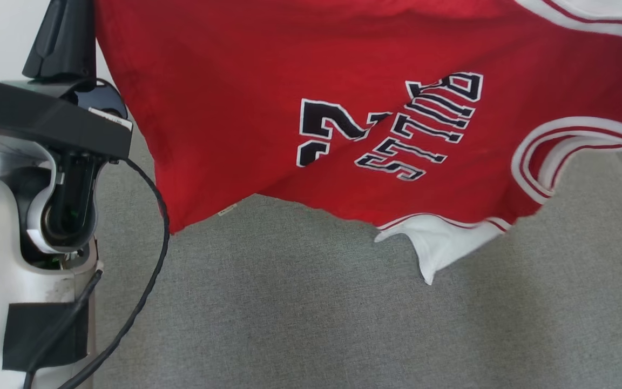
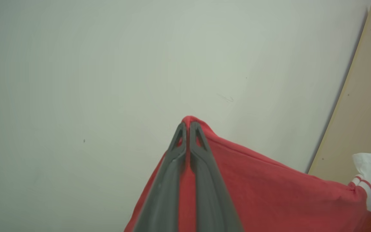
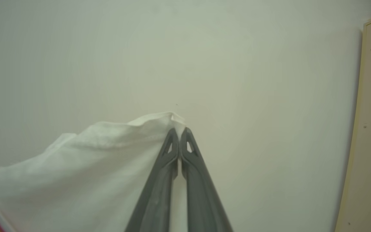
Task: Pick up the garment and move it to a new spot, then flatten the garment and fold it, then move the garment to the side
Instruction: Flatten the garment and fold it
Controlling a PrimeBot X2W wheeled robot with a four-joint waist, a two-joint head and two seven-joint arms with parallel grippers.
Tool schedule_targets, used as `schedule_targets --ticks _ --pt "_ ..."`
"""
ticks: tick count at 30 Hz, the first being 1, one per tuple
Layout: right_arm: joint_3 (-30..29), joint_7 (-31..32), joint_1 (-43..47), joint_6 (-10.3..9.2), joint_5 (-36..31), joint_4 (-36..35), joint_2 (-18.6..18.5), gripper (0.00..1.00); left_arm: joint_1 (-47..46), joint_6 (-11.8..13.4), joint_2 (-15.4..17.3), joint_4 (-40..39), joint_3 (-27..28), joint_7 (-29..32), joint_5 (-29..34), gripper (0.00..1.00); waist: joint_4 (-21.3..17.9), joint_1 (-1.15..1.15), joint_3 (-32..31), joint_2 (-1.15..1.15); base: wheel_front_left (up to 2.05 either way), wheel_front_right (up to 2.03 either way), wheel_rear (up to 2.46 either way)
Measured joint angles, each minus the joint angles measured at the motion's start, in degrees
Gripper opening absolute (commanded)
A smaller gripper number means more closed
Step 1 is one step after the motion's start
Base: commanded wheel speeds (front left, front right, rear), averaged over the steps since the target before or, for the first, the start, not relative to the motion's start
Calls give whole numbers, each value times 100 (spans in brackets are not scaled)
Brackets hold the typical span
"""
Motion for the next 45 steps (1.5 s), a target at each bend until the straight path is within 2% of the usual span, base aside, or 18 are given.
schedule_targets --ticks 8,13,17,18,23,31,35,39,41,45 --pt "155 1 -187 0 131 155 -87 0 -80 -1 -9 111 -62 15 -24 0 -43 0 66 0 0 0 0" --pt "457 -38 -315 0 394 567 -130 0 -252 3 -20 371 -16 -49 -65 0 -74 0 120 0 0 0 0" --pt "1010 -21 -539 0 635 1189 -252 0 -479 -21 15 731 46 -182 -66 0 -120 0 190 0 0 0 0" --pt "1302 -14 -716 0 805 1526 -292 0 -599 -27 49 976 74 -245 -54 0 -142 0 248 0 0 0 0" --pt "2015 -198 -1412 0 1173 2395 -283 0 -1007 -51 116 1636 82 -499 29 0 -195 0 426 0 0 0 0" --pt "2770 -1121 -2832 0 1247 3815 -194 0 -2002 -144 218 2621 -93 -1337 498 0 -243 1 791 0 0 0 0" --pt "2714 -1738 -3470 0 820 4389 -145 0 -2412 -152 209 3048 -135 -1876 682 0 -251 1 942 1 0 0 0" --pt "2196 -2064 -4017 0 223 4581 -62 0 -2815 -179 185 3364 -107 -2380 749 0 -237 0 1059 1 0 0 0" --pt "1853 -2094 -4127 0 -101 4354 -12 0 -2948 -196 180 3465 -110 -2542 793 0 -218 0 1109 0 0 0 0" --pt "1346 -2114 -4124 0 -547 3251 121 0 -3137 -248 147 3522 -87 -2714 836 0 -171 0 1210 0 0 0 0"
